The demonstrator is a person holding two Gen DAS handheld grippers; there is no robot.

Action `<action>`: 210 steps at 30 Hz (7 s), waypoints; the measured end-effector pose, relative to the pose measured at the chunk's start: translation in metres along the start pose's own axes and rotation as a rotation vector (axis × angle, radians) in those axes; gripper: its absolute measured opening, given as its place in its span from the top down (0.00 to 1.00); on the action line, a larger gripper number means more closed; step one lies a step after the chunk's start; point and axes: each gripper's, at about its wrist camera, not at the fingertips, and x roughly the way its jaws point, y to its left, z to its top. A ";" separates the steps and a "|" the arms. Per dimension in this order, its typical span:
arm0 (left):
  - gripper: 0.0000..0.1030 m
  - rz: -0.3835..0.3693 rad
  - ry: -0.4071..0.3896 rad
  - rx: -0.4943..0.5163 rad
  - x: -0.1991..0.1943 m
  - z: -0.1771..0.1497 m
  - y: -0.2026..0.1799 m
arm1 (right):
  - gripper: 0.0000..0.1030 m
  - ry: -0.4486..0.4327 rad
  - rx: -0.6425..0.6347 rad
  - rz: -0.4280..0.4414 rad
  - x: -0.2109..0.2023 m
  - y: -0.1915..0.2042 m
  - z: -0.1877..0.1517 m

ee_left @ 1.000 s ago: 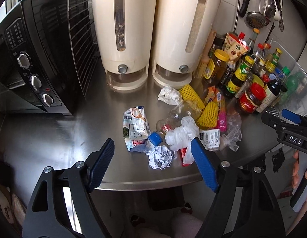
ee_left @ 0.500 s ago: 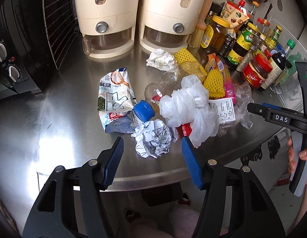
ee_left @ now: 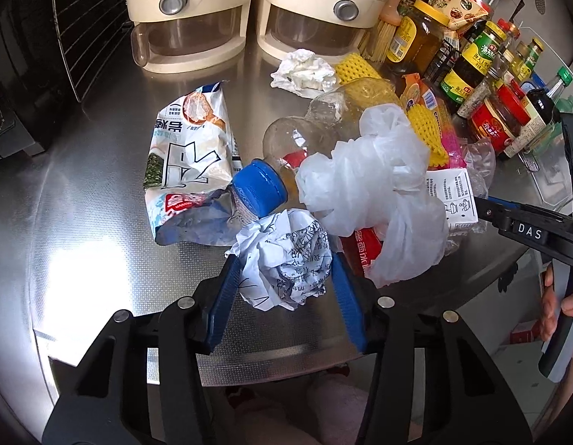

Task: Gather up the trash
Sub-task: 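Grasp the crumpled white paper with the left gripper while the right gripper grasps a clear plastic bag, then carry the paper and plastic bag down over the black bin and open both grippers, then raise both tools back toward the counter trash, then grasp the white plastic bag with the left gripper while the right gripper grasps a silver wrapper, then lower both held items over the black bin and open both grippers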

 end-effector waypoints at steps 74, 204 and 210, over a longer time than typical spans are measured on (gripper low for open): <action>0.61 -0.042 0.231 0.015 0.177 -0.221 -0.025 | 0.96 0.174 0.074 0.180 0.175 0.022 -0.204; 0.80 -0.007 -0.125 0.004 -0.120 -0.113 -0.035 | 0.85 -0.256 -0.141 0.205 -0.135 0.024 -0.117; 0.80 -0.031 -0.017 0.003 -0.070 -0.154 -0.036 | 0.85 -0.094 -0.120 0.203 -0.073 0.027 -0.157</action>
